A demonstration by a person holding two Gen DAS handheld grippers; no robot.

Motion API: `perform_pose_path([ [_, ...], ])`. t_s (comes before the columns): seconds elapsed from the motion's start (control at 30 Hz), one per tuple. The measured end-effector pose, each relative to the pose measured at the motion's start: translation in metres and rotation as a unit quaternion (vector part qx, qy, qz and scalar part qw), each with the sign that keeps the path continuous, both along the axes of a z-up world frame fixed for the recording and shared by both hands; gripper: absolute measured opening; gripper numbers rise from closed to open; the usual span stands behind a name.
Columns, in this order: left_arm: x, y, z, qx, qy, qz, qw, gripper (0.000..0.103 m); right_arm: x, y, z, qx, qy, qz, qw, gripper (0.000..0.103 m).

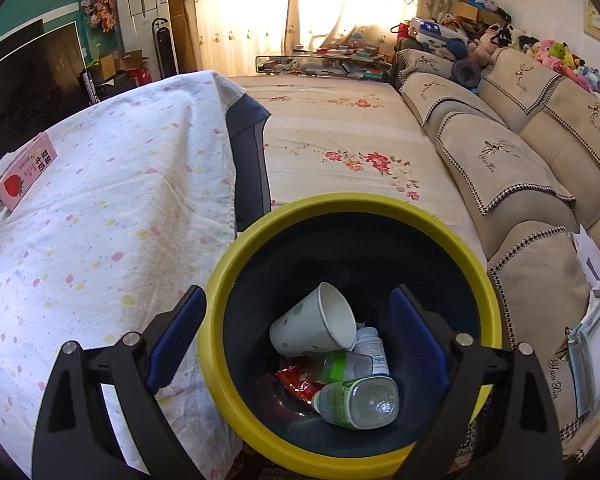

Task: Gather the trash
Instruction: 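Close the left gripper on the white mesh foam pad, then carry the foam pad over the bin and open the left gripper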

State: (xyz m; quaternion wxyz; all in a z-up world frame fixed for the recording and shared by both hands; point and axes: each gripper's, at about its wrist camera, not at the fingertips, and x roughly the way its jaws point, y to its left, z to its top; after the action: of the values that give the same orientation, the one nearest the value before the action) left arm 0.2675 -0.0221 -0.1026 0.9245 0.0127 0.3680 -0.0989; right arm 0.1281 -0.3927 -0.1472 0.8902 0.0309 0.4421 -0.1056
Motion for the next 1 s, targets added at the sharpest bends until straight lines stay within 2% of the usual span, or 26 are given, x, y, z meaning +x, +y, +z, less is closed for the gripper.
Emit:
perform_pose_path([
  [0.3,0.079,0.015,-0.017,-0.029,0.048,0.014,0.9983,0.096,0.008,0.008,-0.003,-0.004,0.007,0.008,1.0,0.088],
  [0.43,0.101,0.016,-0.031,-0.025,0.068,0.018,0.9972,0.087,0.009,0.009,-0.005,-0.006,0.011,0.01,1.0,0.088],
  [0.5,0.11,0.018,-0.035,-0.026,0.078,0.024,0.9963,0.079,0.011,0.01,-0.005,-0.006,0.012,0.01,1.0,0.088],
  [0.57,0.118,0.021,-0.039,-0.033,0.089,0.023,0.9952,0.065,0.011,0.01,-0.007,-0.006,0.014,0.011,1.0,0.088],
  [0.63,0.122,0.021,-0.043,-0.035,0.098,0.022,0.9943,0.057,0.012,0.011,-0.008,-0.005,0.015,0.012,1.0,0.088],
  [0.77,0.122,0.023,-0.046,-0.037,0.103,0.024,0.9937,0.034,0.012,0.012,-0.01,-0.003,0.015,0.016,1.0,0.088],
  [0.8,0.122,0.024,-0.046,-0.04,0.103,0.024,0.9936,0.031,0.013,0.013,-0.009,-0.003,0.014,0.017,1.0,0.088],
  [0.83,0.12,0.024,-0.045,-0.041,0.102,0.023,0.9936,0.025,0.012,0.014,-0.009,-0.004,0.013,0.018,1.0,0.088],
  [0.87,0.119,0.024,-0.043,-0.041,0.1,0.023,0.9939,0.015,0.012,0.015,-0.008,-0.005,0.012,0.019,1.0,0.088],
  [1.0,0.106,0.026,-0.03,-0.043,0.081,0.026,0.9955,0.013,0.009,0.017,-0.002,-0.008,0.006,0.021,1.0,0.088],
])
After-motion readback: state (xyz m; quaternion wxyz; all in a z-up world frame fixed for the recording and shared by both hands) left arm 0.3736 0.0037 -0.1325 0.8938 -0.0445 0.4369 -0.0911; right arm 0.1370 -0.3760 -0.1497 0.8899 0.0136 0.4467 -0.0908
